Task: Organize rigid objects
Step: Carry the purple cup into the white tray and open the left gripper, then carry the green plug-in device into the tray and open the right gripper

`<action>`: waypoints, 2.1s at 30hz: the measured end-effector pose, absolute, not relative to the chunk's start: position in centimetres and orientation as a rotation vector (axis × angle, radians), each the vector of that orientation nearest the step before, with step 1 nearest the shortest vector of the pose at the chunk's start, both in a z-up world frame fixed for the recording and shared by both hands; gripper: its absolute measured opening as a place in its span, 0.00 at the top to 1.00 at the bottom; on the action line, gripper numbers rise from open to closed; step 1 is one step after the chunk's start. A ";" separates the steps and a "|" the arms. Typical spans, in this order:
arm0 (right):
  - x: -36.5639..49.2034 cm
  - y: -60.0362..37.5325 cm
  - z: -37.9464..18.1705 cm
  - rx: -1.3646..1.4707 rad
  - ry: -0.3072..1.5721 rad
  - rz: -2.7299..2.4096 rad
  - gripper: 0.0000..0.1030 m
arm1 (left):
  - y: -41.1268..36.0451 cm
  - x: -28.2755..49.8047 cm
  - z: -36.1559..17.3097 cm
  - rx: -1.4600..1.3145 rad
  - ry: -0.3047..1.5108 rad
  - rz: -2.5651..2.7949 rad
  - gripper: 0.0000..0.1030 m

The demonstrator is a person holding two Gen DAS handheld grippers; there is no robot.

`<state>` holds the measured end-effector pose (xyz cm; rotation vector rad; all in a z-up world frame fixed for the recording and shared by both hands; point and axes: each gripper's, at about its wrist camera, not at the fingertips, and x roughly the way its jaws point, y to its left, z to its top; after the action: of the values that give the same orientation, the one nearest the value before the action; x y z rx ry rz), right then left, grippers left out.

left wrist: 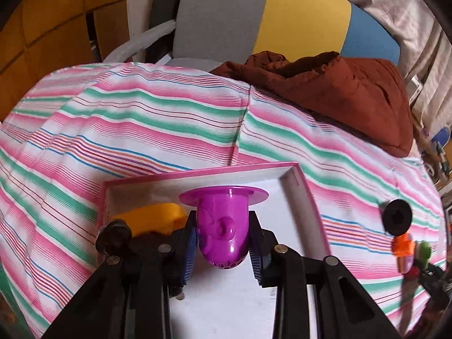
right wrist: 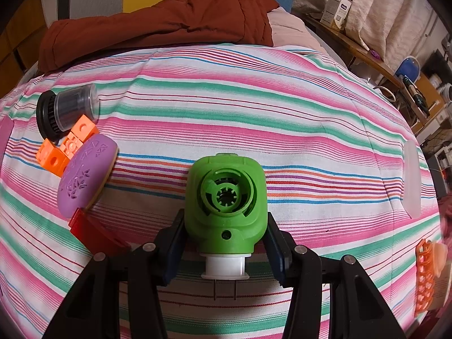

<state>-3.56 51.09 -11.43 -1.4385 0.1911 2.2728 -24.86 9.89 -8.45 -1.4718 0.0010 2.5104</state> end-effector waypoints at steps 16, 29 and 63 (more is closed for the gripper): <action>-3.6 51.1 -11.4 -1.440 0.170 2.277 0.50 | 7.3 -21.4 -3.6 -1.305 -0.083 2.569 0.68; -3.5 50.9 -11.3 -1.435 0.136 2.280 0.50 | 6.0 -7.7 -4.2 -1.211 -0.038 2.561 0.68; 2.4 43.9 -10.5 -1.586 0.162 2.236 0.50 | 1.8 -3.5 -4.5 -1.165 -0.076 2.591 0.68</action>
<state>2.39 43.86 -10.48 -1.5860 0.1619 2.2363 -3.48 1.79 -4.53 -1.1649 -0.0760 2.5909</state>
